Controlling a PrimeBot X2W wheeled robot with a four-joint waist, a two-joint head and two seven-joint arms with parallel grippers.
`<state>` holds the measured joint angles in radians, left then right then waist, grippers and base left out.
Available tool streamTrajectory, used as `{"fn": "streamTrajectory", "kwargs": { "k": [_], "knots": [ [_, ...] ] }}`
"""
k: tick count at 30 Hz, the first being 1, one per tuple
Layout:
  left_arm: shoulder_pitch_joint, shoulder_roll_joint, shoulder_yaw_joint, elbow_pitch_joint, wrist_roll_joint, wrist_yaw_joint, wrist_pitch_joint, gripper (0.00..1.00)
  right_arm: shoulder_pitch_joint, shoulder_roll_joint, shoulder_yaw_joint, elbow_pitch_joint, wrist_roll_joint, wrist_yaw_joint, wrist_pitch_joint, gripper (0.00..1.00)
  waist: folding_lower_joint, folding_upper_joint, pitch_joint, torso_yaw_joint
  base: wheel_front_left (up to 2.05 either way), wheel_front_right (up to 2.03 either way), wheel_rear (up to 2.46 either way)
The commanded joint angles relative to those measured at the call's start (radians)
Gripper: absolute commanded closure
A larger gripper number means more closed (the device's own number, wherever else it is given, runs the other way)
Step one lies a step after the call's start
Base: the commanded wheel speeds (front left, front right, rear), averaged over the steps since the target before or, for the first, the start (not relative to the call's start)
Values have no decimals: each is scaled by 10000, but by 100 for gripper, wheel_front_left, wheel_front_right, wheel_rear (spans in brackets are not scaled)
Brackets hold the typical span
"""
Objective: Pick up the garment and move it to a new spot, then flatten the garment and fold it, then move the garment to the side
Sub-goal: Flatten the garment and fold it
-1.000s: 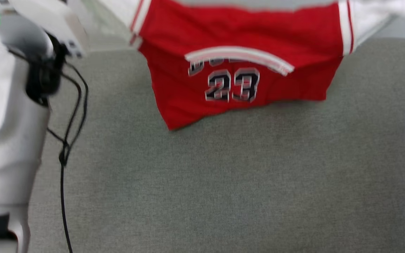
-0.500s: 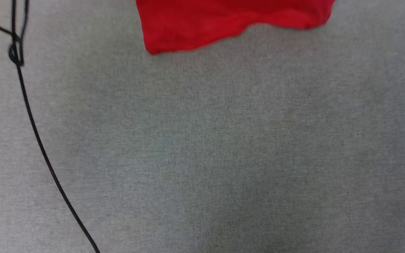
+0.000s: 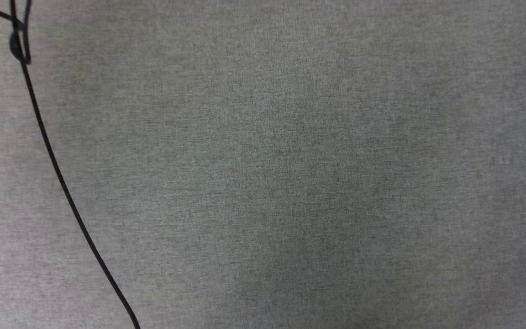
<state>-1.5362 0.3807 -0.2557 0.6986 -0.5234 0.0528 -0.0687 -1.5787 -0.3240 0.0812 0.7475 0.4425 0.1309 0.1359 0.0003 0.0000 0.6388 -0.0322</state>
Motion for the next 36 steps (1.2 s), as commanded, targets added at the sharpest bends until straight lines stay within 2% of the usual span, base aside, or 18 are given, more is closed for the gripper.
{"fn": "streamTrajectory", "kwargs": {
  "k": [1,9,14,20,23,28,36],
  "knots": [
    [231,-58,-23,360,-70,-176,-166,100,98,92,206,337,246,-3,-165,100,-3,0,260,-33,0,0,0],
    [1242,-421,68,1971,-588,-911,-1078,100,1387,338,1053,1686,1257,-3,-734,100,-3,0,19,21,0,0,0],
    [2537,-710,140,2813,-967,-1403,-1593,100,2903,365,1564,2154,2024,-3,-1102,100,-3,0,-857,101,0,0,0],
    [4208,-891,294,3064,-1259,-1656,-1911,100,4703,203,2090,2042,2797,-3,-1354,100,-3,0,-1938,188,0,0,0],
    [5182,-726,480,2832,-1300,-1726,-1968,100,5732,98,2392,1737,3202,-3,-1448,100,-3,0,-2536,135,0,0,0],
    [7169,-525,1169,1688,-1174,-1726,-1979,100,7414,-170,2799,1056,3755,-3,-1440,100,-3,0,-3496,56,0,0,0],
    [10431,-406,1848,-348,-853,-1377,-1974,100,10112,-775,2835,-225,4247,-5,-1355,100,-3,0,-4961,53,0,0,0]
  ]
}}
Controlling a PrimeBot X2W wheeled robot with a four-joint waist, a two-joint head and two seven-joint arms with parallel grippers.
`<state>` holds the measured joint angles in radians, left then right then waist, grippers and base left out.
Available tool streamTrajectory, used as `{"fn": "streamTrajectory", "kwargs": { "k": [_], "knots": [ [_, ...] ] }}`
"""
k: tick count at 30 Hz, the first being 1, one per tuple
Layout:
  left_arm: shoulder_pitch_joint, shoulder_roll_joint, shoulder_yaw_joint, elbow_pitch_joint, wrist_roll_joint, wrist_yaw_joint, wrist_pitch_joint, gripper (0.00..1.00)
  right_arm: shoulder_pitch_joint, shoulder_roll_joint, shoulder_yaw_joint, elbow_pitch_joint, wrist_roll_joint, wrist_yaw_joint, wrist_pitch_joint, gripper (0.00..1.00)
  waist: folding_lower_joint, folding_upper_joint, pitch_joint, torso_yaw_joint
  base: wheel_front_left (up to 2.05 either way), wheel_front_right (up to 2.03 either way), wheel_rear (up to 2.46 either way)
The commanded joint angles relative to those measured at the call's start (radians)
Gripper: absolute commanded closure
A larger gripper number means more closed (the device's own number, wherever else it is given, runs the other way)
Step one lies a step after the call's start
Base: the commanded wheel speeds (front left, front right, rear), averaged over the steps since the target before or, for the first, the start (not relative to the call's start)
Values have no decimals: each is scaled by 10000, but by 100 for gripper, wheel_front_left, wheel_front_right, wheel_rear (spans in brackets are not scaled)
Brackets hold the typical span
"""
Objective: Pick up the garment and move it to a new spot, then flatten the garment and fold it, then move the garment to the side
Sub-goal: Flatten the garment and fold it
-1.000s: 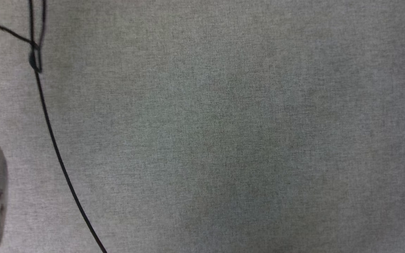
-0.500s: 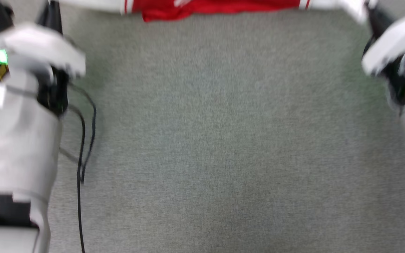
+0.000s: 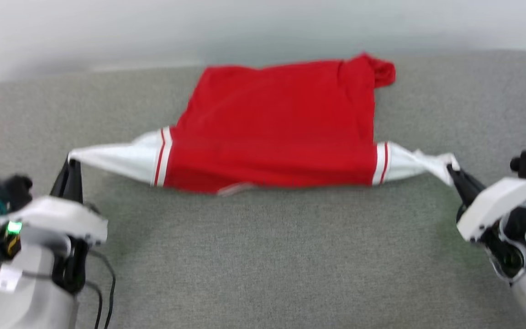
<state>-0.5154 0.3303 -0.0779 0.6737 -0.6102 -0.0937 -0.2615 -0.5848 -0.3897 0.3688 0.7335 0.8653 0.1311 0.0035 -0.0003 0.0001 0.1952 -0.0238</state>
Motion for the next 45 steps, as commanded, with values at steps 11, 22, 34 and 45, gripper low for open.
{"fn": "streamTrajectory", "kwargs": {
  "k": [11,22,34,45],
  "knots": [
    [4537,320,730,-4116,-180,1475,577,100,3977,-344,-1768,-2506,-776,-12,938,100,3,-1,-1584,-13,0,0,0],
    [7498,137,798,-7162,-360,2626,1785,100,7926,1899,-5373,-6179,-3020,-12,3687,100,3,-1,-1692,287,0,0,0],
    [7269,-429,-532,-7204,67,2239,1698,100,7811,3157,-5601,-7253,-4184,-5,3308,0,3,-1,-1384,1027,0,0,0],
    [6059,-764,-1326,-7681,547,1869,1301,100,3432,1714,-5791,-4708,-4320,-5,1884,0,3,-1,-95,1981,0,0,0]
  ]
}}
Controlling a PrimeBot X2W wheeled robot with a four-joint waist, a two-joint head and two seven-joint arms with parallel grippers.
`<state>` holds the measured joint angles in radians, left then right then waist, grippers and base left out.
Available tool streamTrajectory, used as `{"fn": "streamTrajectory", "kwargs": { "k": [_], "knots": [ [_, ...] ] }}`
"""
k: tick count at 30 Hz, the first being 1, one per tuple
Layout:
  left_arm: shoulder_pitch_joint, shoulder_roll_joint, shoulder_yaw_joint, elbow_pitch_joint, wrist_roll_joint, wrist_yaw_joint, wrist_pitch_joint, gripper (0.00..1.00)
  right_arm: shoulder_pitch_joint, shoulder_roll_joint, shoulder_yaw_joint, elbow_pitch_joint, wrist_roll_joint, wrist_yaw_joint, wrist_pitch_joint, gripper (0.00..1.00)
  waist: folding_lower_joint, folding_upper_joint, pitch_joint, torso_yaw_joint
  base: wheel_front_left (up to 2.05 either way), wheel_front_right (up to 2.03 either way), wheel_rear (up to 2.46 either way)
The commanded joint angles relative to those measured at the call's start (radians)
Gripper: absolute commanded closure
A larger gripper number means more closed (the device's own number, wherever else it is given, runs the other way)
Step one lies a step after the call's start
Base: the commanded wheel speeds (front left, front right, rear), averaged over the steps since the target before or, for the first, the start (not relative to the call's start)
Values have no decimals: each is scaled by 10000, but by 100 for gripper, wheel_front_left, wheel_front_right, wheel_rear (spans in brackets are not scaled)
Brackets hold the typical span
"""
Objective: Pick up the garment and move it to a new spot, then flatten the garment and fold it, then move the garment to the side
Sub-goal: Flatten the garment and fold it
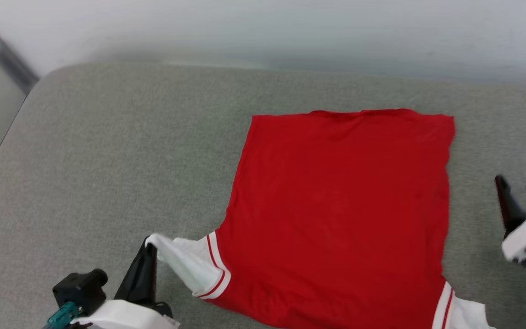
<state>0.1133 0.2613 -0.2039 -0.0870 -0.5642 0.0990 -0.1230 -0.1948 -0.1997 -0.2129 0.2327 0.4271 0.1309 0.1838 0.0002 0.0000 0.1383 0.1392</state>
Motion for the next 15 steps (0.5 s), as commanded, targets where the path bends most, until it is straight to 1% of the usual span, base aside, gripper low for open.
{"fn": "streamTrajectory", "kwargs": {
  "k": [1,4,8,10,11,15],
  "knots": [
    [-354,-95,-116,-116,112,-98,-133,100,-930,-360,33,670,127,-3,212,0,-2,0,624,442,0,0,0],
    [-783,-238,-345,-221,207,-219,-258,100,-2351,-904,-2,1703,233,-4,1019,0,-2,0,1185,783,0,0,0],
    [-1283,-438,-642,-278,337,-407,-455,100,-4040,-1517,-29,2959,58,-4,2633,0,-2,0,1854,1212,0,0,0],
    [-1514,-551,-730,-276,327,-508,-584,100,-4793,-1776,77,3360,-109,-4,3459,0,-2,0,2181,1400,0,0,0],
    [-1514,-551,-730,-276,327,-508,-584,100,-4793,-1776,77,3360,-109,-4,3459,0,-2,0,2181,1400,0,0,0],
    [-1883,-731,-863,-269,311,-666,-771,100,-6034,-2060,203,3936,-492,-4,4797,0,-2,0,2795,1664,0,0,0]
  ]
}}
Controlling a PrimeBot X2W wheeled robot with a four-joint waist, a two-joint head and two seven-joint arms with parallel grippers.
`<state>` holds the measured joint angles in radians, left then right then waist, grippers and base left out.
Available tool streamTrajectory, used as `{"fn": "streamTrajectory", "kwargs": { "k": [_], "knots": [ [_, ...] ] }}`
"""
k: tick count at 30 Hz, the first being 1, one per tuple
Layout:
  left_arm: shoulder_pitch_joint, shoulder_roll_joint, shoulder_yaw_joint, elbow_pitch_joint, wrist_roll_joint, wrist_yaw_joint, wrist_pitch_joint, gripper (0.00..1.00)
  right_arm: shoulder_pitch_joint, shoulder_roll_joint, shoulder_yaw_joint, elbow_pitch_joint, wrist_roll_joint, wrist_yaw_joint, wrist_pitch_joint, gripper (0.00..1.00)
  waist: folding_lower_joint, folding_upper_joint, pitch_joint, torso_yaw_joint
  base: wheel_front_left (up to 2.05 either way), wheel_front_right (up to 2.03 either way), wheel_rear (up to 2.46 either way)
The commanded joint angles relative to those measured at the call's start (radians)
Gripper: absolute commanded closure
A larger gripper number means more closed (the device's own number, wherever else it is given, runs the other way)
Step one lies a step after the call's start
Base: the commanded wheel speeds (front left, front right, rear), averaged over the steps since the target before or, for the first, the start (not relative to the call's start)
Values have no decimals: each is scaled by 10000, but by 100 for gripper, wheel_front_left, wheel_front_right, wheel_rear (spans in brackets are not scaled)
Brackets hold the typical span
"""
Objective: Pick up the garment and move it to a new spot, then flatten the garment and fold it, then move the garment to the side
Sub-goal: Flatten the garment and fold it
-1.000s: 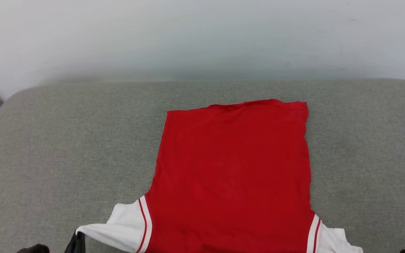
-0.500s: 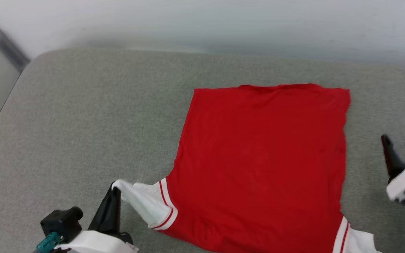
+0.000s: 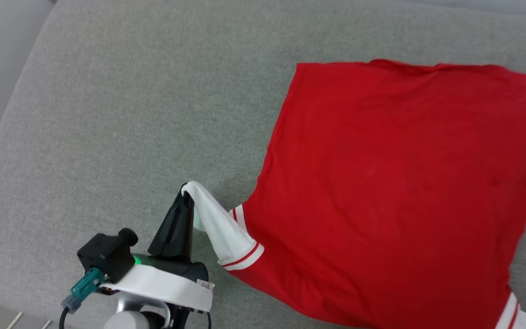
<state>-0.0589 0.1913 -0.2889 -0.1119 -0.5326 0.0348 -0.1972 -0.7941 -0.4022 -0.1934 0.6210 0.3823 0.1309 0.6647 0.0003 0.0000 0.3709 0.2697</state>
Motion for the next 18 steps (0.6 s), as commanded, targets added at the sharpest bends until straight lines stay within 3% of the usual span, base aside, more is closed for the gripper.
{"fn": "streamTrajectory", "kwargs": {
  "k": [1,6,12,13,14,15,18],
  "knots": [
    [-225,-49,-51,18,-4,-73,-50,100,-261,-60,5,193,-151,-4,268,0,-3,0,591,415,0,0,0],
    [-529,-229,-156,160,14,-182,-209,100,-992,-119,129,565,-588,-4,1012,0,-3,0,1112,583,0,0,0],
    [-625,-277,-150,407,16,-228,-354,100,-556,151,137,1569,-859,-5,2513,0,-3,0,1256,612,0,0,0],
    [-634,-307,-163,445,-15,-256,-352,100,-513,194,52,1687,-842,-5,2714,62,-3,0,1243,612,0,0,0],
    [-648,-314,-161,474,-26,-254,-372,100,-497,230,43,1702,-883,-7,2793,93,-3,0,1220,608,0,0,0],
    [-648,-306,-162,507,-23,-255,-374,100,-517,231,20,1665,-935,-7,2837,100,-3,0,1181,601,0,0,0],
    [-636,-286,-158,638,-54,-239,-369,100,-655,149,-29,1431,-977,-5,2692,100,-3,0,949,563,0,0,0]
  ]
}}
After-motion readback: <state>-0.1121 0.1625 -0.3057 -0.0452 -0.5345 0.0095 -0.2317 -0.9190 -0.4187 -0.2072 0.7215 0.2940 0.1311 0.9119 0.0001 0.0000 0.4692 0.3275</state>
